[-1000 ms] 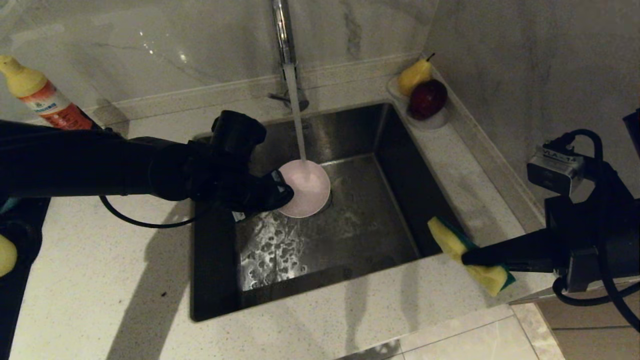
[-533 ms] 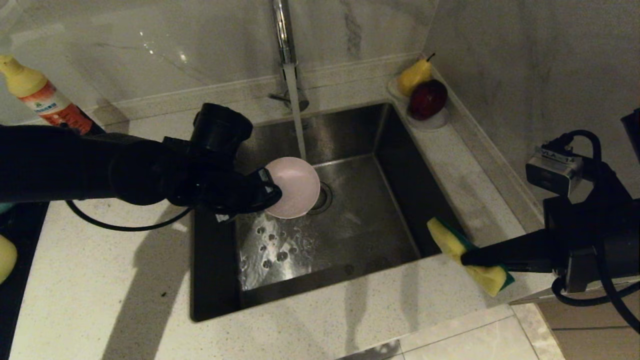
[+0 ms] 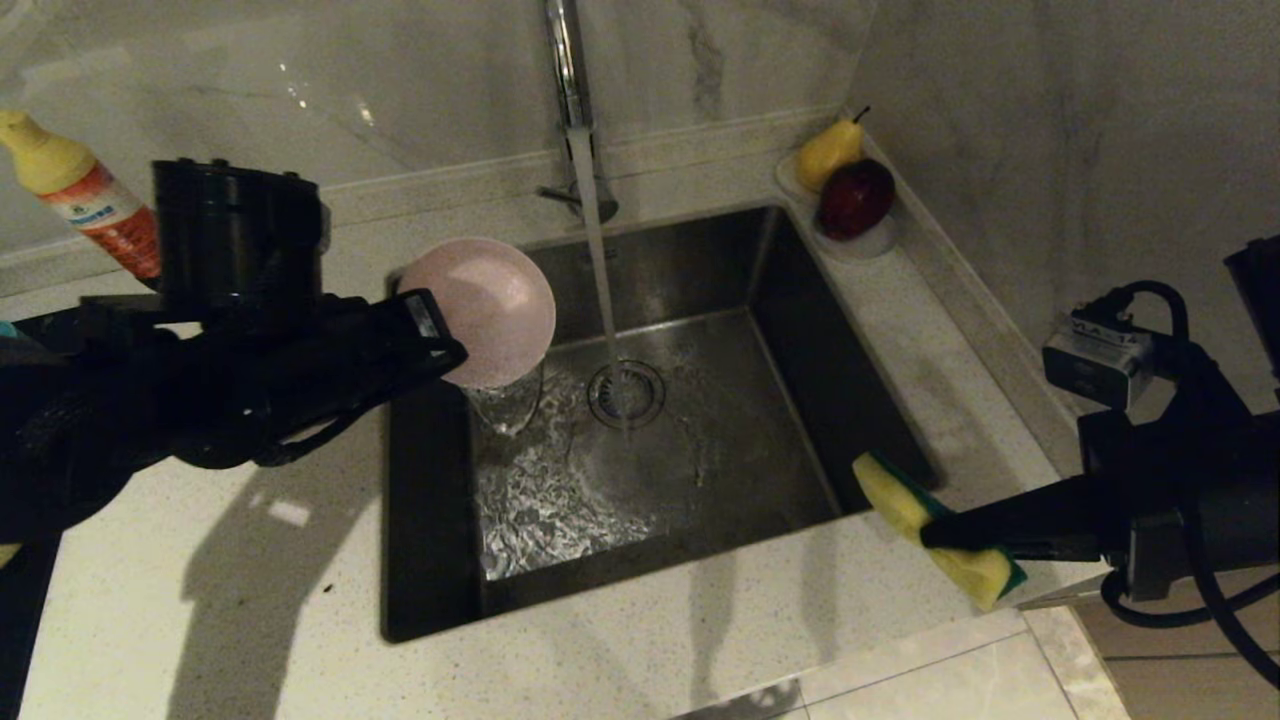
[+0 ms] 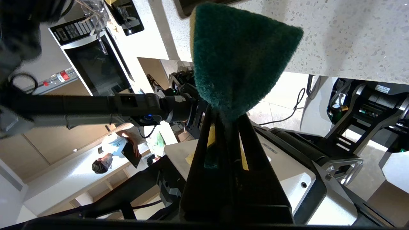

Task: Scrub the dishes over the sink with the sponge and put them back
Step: Wash the bowl

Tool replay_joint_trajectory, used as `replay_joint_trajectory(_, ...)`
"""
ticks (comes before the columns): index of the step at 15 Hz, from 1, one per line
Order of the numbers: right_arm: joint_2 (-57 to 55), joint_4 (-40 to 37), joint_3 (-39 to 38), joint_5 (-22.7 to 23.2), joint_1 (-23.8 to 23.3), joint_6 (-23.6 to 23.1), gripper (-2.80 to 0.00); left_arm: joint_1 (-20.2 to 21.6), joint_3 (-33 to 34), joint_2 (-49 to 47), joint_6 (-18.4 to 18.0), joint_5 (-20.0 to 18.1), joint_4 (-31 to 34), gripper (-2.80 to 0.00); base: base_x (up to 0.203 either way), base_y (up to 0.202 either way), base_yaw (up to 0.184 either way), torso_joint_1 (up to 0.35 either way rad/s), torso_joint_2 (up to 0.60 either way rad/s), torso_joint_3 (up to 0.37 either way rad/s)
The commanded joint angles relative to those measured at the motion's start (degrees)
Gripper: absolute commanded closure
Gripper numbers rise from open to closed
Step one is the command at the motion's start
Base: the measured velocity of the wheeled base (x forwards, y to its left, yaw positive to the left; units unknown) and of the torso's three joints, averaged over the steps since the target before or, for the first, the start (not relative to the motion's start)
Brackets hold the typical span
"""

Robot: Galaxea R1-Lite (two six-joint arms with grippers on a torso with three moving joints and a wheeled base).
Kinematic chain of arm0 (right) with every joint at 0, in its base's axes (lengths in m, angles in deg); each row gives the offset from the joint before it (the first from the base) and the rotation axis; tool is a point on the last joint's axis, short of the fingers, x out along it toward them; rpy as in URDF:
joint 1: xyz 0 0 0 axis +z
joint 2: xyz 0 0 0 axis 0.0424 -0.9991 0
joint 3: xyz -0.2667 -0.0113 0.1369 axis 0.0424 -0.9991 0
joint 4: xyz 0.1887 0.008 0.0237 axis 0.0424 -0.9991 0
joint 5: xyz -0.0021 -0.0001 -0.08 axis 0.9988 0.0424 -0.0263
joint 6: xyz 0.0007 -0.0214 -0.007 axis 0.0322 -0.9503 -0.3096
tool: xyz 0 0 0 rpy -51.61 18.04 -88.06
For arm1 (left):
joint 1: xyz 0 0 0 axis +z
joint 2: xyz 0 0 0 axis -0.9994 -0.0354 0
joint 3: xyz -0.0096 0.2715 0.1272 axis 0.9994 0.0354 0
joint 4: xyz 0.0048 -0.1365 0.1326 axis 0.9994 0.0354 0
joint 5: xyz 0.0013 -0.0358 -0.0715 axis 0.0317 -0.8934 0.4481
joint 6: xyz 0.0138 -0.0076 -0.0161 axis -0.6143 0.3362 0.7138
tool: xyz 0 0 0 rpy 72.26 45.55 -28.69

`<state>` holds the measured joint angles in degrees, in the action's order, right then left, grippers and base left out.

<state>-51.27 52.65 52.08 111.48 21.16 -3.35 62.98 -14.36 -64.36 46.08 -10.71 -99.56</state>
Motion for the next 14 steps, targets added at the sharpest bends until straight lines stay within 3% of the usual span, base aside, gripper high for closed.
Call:
replay_joint_trajectory(1,0.4,-0.1,0.3,0.2,0.1,0.2,0.0,0.0,5.0,5.8,-5.4,2.1,-10.8,0.0,0.0,0.0,0.0,0.0,0.0,0.0)
replay_joint_trajectory(6,-0.1,-0.1,0.2,0.2,0.1,0.5,0.0,0.0,8.8,8.3,-12.4,2.0,-22.7,0.0,0.0,0.0,0.0,0.0,0.0,0.0)
replay_joint_trajectory(9,-0.4,-0.1,-0.1,0.1,0.1,0.2,0.0,0.2,12.1,9.4,-18.6,1.1,-37.1,0.0,0.0,0.0,0.0,0.0,0.0,0.0)
replay_joint_trajectory(11,-0.6,-0.1,0.0,0.1,0.1,0.1,0.0,0.2,16.0,9.9,-21.6,-1.5,-44.6,0.0,0.0,0.0,0.0,0.0,0.0,0.0)
replay_joint_trajectory(14,-1.0,-0.1,0.2,0.2,0.1,0.1,0.0,0.2,19.7,10.7,-22.2,-6.6,-53.0,0.0,0.0,0.0,0.0,0.0,0.0,0.0)
